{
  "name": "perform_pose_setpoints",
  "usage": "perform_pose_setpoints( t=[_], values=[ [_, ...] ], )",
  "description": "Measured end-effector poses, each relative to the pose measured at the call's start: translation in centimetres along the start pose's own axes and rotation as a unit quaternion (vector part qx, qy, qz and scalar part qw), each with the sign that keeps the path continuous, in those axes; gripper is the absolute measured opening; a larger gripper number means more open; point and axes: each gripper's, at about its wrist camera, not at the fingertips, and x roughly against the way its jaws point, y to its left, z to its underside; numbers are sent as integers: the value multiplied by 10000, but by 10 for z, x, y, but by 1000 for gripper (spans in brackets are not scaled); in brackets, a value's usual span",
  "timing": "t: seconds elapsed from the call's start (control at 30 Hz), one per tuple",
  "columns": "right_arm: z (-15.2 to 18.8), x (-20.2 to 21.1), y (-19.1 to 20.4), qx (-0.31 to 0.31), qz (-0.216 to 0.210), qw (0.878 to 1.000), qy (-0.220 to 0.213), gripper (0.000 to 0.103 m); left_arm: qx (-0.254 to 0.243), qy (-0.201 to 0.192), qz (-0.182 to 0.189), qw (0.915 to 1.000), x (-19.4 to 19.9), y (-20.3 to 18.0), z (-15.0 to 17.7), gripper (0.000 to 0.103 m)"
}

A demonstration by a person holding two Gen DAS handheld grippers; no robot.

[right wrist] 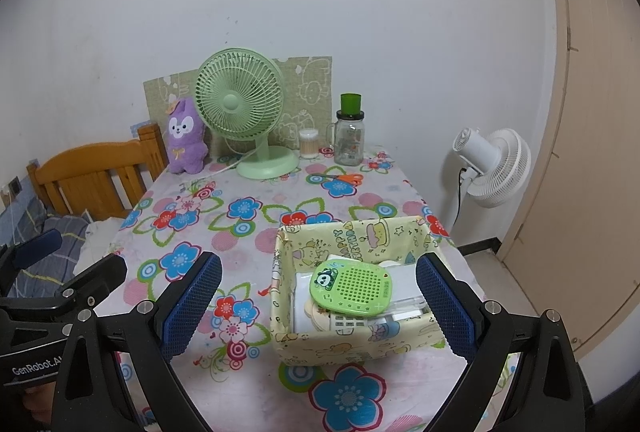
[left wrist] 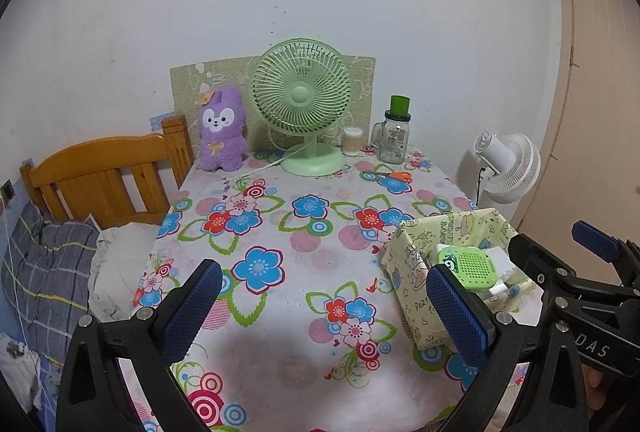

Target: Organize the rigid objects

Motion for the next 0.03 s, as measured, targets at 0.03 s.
perform_pose_setpoints(
  t=[0.03],
  values=[
    [0, -1, 0, 8, -3, 10000, 6, 99, 8, 1, -1, 10000, 0, 1, 0, 103]
  ],
)
